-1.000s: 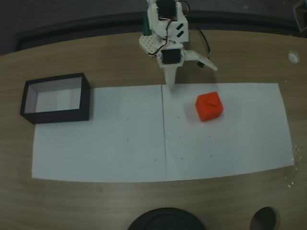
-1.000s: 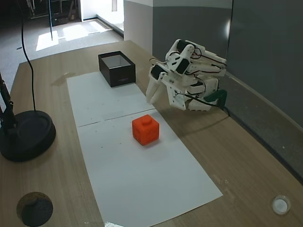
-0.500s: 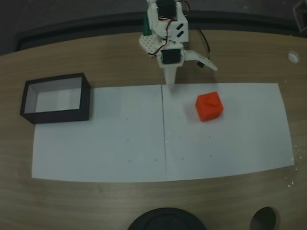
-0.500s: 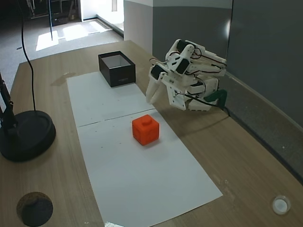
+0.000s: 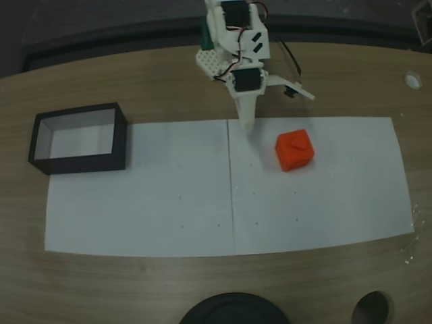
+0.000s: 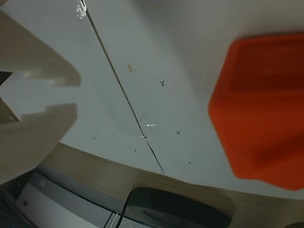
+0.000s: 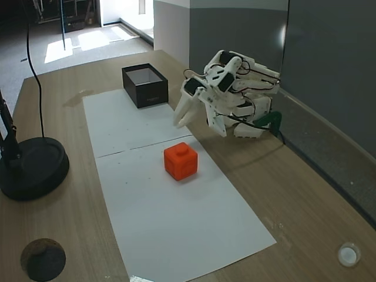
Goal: Grab a orange square and put it in the box.
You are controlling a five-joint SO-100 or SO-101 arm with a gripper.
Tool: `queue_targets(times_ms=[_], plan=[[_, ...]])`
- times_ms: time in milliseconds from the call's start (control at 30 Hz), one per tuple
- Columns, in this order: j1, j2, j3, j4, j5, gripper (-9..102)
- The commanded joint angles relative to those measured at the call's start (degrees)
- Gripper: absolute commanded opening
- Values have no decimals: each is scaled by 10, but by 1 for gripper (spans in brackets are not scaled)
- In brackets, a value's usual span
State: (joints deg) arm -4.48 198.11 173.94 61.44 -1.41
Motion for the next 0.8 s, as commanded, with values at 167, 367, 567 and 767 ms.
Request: queue_targets(times_ms=[167, 367, 567, 767], plan=[[3, 2, -71, -28, 3, 27], [-48, -65, -200, 28, 4, 27], [-115, -283, -363, 101, 43, 38], [-174, -534, -505, 154, 60, 44]])
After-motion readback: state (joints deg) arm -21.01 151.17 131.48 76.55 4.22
